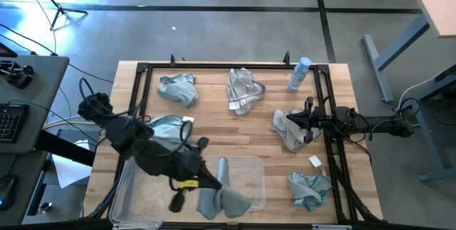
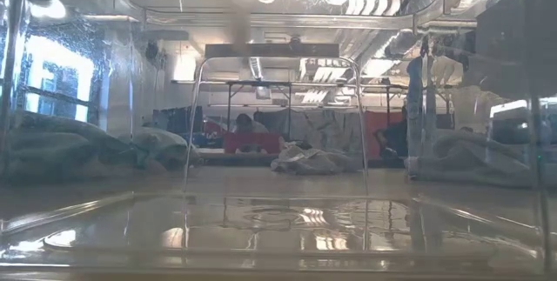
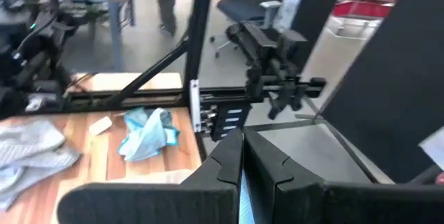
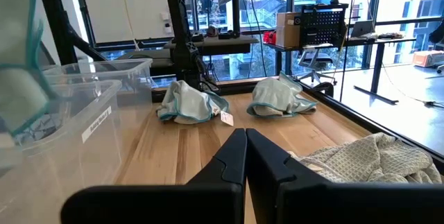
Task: Sort microfiber towel by color & place in baskets
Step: Put the middle blue towel into the right transparent bin
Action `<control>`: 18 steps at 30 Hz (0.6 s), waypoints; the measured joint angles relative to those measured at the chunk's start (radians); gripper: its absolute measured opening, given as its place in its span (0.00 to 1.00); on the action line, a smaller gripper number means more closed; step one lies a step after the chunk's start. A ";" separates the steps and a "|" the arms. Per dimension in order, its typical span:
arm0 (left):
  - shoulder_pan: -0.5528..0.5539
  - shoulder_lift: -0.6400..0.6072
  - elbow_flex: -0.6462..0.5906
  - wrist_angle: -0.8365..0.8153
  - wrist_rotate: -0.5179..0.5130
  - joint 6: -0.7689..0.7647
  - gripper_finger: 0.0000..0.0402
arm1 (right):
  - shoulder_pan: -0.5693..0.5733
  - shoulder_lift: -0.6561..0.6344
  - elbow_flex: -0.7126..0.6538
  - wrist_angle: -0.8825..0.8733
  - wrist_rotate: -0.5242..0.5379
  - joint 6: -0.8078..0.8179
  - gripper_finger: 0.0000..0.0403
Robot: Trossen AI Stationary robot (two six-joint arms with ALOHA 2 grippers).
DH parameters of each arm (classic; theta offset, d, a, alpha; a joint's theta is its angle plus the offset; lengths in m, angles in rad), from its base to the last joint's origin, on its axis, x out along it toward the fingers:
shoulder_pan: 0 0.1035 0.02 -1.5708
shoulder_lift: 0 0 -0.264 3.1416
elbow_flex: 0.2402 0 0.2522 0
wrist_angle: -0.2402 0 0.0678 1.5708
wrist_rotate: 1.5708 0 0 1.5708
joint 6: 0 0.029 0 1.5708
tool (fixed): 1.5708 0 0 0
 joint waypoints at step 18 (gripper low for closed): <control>0.009 0.066 -0.076 -0.341 -0.252 -0.250 0.00 | 0.000 0.000 0.000 0.000 0.000 0.000 0.00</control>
